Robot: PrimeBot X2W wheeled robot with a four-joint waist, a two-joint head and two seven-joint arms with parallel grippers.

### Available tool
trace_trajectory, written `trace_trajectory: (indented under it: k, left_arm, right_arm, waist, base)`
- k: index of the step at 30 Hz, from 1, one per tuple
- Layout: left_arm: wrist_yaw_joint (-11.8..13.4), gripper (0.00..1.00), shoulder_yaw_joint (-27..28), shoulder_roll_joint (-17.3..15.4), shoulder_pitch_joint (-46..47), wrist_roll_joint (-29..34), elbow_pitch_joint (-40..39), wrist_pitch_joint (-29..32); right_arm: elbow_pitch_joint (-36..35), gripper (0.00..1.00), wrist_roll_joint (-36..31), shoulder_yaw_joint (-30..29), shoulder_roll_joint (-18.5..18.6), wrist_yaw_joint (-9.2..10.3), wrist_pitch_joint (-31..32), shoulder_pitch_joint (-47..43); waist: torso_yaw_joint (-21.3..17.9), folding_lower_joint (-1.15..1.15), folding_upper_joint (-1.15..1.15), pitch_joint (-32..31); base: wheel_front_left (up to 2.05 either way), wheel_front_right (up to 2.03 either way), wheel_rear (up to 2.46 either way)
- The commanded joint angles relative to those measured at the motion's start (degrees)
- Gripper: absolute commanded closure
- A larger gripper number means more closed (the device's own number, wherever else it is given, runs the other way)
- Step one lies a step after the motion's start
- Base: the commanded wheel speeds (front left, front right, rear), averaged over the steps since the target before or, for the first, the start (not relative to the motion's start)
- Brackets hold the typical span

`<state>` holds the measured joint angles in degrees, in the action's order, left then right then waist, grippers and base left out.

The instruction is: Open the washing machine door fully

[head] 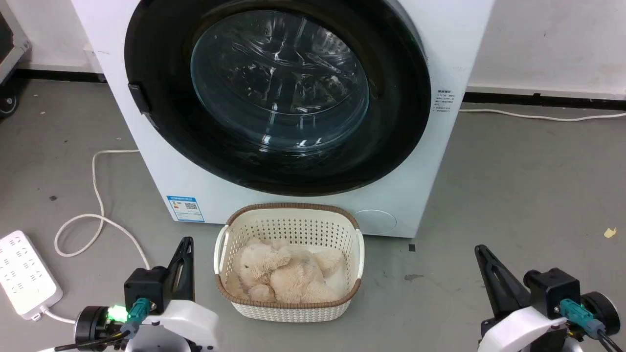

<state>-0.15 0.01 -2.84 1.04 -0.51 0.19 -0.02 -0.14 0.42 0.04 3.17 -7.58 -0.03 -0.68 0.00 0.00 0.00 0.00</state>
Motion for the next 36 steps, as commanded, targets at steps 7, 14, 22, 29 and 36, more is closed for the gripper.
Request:
trace_trajectory:
  k: [7, 14, 22, 29, 36]
  left_arm:
    - [0.1, 1.00, 0.0, 0.0, -1.0, 0.5, -0.2, 0.0]
    - [0.1, 1.00, 0.0, 0.0, -1.0, 0.5, -0.2, 0.0]
    - [0.1, 1.00, 0.0, 0.0, -1.0, 0.5, -0.2, 0.0]
    - [0.1, 1.00, 0.0, 0.0, -1.0, 0.5, -0.2, 0.0]
    - [0.0, 0.00, 0.0, 0.0, 0.0, -0.1, 0.0, 0.0]
  right_arm:
    - [0.1, 1.00, -0.4, 0.0, -0.3, 0.09, 0.0, 0.7]
    - [0.1, 1.00, -0.4, 0.0, -0.3, 0.09, 0.0, 0.7]
    - [0.1, 1.00, -0.4, 0.0, -0.3, 0.09, 0.0, 0.7]
    - [0.1, 1.00, -0.4, 0.0, -0.3, 0.09, 0.0, 0.7]
    - [0.0, 0.00, 0.0, 0.0, 0.0, -0.01, 0.0, 0.0]
  waist:
    - [0.0, 0.00, 0.00, 0.0]
    - [0.0, 0.00, 0.00, 0.0]
    - [0.0, 0.00, 0.00, 0.0]
    - [0.0, 0.00, 0.00, 0.0]
    - [0.0, 0.00, 0.00, 0.0]
  base:
    - [0.00, 0.00, 0.00]
    - [0.00, 0.00, 0.00]
    - [0.00, 0.00, 0.00]
    - [0.00, 0.00, 0.00]
    - [0.00, 0.00, 0.00]
